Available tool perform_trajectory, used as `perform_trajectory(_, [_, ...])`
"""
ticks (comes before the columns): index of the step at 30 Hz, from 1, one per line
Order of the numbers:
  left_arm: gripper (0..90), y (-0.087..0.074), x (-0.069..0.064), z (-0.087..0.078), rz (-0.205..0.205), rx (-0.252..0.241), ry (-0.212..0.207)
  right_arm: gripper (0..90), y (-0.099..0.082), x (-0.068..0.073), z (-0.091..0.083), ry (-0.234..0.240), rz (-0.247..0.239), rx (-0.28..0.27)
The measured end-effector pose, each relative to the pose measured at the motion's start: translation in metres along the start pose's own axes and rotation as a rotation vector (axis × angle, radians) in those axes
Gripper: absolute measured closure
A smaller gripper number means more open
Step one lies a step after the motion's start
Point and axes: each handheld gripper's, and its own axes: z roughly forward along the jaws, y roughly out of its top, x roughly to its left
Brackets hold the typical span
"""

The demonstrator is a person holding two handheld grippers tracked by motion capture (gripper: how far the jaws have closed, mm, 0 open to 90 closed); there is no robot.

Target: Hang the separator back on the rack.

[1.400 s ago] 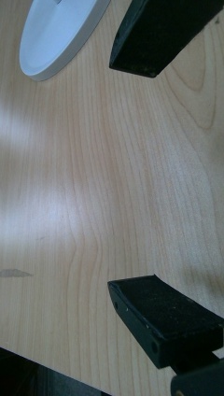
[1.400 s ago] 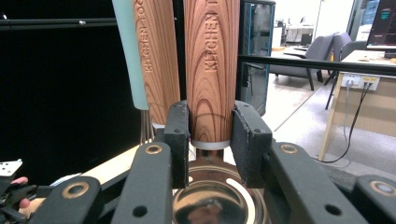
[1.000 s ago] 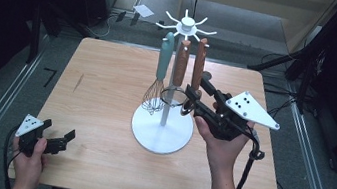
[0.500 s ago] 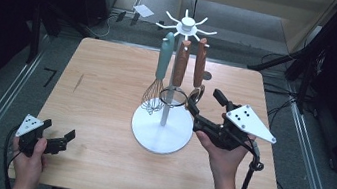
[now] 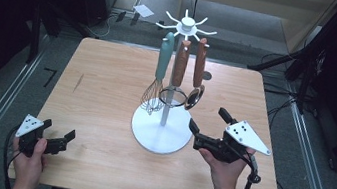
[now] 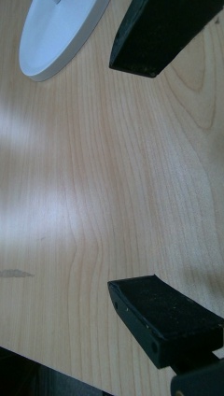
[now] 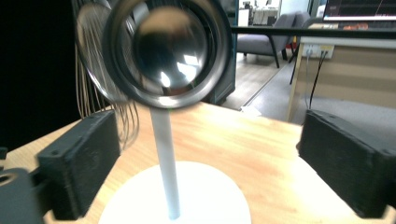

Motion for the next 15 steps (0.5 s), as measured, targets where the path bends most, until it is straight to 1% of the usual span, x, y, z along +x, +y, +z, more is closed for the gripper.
perform_trajectory(2, [0.0, 0.000, 0.000, 0.000, -0.001, 0.000, 0.001, 2.4, -0.007, -0.004, -0.002, 0.016, 0.012, 0.015])
perform_trajectory(6, [0.0, 0.000, 0.000, 0.000, -0.002, 0.000, 0.001, 1.6, -0.020, -0.010, -0.005, 0.021, 0.036, 0.033])
perform_trajectory(8, [0.0, 0.000, 0.000, 0.000, -0.002, -0.001, 0.001, 1.6, -0.026, -0.012, -0.006, 0.012, 0.034, 0.049])
perform_trajectory(10, [0.0, 0.000, 0.000, 0.000, -0.003, -0.002, 0.000, 1.7, -0.033, -0.015, -0.007, -0.009, 0.021, 0.065])
perform_trajectory(12, [0.0, 0.000, 0.000, 0.000, -0.003, -0.003, 0.000, 2.2, -0.039, -0.017, -0.008, -0.020, 0.029, 0.074])
perform_trajectory(13, [0.0, 0.000, 0.000, 0.000, -0.004, -0.003, -0.002, 2.3, -0.042, -0.019, -0.008, -0.017, 0.039, 0.080])
perform_trajectory(14, [0.0, 0.000, 0.000, 0.000, -0.004, -0.003, -0.002, 2.3, -0.042, -0.019, -0.008, -0.017, 0.039, 0.080])
perform_trajectory(15, [0.0, 0.000, 0.000, 0.000, -0.004, -0.004, -0.003, 2.3, -0.048, -0.021, -0.010, -0.023, 0.037, 0.092])
